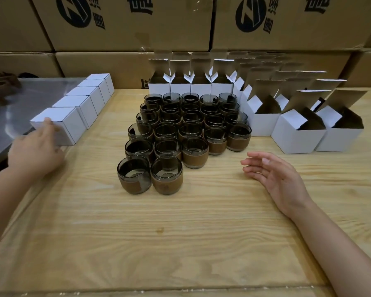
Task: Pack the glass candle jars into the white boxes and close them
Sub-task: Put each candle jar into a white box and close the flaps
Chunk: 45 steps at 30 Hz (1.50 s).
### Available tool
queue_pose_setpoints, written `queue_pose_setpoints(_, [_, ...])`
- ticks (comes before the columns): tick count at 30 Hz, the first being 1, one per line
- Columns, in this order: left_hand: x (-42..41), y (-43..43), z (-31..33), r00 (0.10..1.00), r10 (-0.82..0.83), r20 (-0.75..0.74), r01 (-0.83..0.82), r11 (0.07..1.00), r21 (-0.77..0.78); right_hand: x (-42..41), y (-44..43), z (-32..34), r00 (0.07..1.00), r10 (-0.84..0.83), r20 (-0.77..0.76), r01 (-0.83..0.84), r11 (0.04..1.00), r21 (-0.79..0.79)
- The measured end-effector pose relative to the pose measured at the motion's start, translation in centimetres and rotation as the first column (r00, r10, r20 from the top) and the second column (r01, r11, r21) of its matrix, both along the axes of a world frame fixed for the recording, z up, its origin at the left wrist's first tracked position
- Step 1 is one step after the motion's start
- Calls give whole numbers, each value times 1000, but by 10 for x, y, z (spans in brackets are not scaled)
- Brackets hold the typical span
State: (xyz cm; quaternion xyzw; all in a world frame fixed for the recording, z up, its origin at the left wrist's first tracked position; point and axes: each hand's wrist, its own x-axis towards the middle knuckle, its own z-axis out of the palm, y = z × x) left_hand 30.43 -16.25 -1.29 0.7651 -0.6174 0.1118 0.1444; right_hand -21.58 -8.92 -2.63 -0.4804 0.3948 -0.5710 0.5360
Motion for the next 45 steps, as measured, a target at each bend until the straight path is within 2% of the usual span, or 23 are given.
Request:
queue_pose_setpoints(4, [-6, -11, -13, 995, 65, -72, -56, 992, 115, 0, -1, -1, 1000, -4, 1, 4, 1000, 3])
queue_pose_setpoints(7, [-1, -19, -24, 981, 63, -186, -40, 991, 126, 0, -2, -1, 1000, -12, 0, 12, 1000, 6])
queue_pose_setpoints(14, [-2, -17, -26, 978, 103, -181, -66, 978, 199, 1, 0, 0, 999, -46, -27, 46, 999, 21])
queue_pose_setpoints(17, [-27, -7, -12, 921, 183, -345, -172, 983, 62, 3, -1, -1, 994, -77, -83, 79, 997, 18])
queue_pose_setpoints(20, [-68, 8, 14, 816, 60, -574, -204, 960, -191, 6, -1, -3, 965, -203, -167, 204, 979, -13])
queue_pose_setpoints(22, [-106, 22, 32, 771, -113, -627, -176, 908, -380, 2, -4, -3, 858, -407, -313, 390, 913, -118])
queue_pose_setpoints(25, [-175, 55, 51, 760, -394, -517, 44, 825, -564, -17, -12, 5, 602, -674, -428, 611, 734, -297])
queue_pose_setpoints(27, [-219, 81, 53, 704, -536, -466, 199, 779, -595, -38, -22, 13, 495, -727, -476, 630, 678, -379])
queue_pose_setpoints(29, [-257, 102, 48, 638, -630, -442, 326, 742, -586, -57, -33, 21, 432, -707, -559, 611, 686, -395])
queue_pose_setpoints(31, [-289, 118, 38, 597, -696, -399, 450, 702, -553, -74, -43, 27, 399, -648, -649, 611, 715, -338])
queue_pose_setpoints(33, [-317, 128, 26, 532, -733, -424, 542, 680, -495, -84, -49, 29, 347, -584, -734, 601, 739, -304])
queue_pose_setpoints(35, [-338, 132, 14, 459, -720, -519, 577, 687, -442, -87, -52, 30, 249, -556, -793, 571, 745, -343])
queue_pose_setpoints(37, [-353, 132, 5, 434, -691, -578, 580, 705, -408, -84, -53, 33, 171, -542, -823, 535, 752, -384])
queue_pose_setpoints(41, [-356, 122, -10, 470, -641, -607, 575, 744, -341, -77, -53, 35, 151, -455, -878, 536, 784, -314])
queue_pose_setpoints(45, [-353, 118, -14, 448, -608, -655, 528, 771, -355, -66, -45, 32, 167, -493, -854, 523, 779, -347])
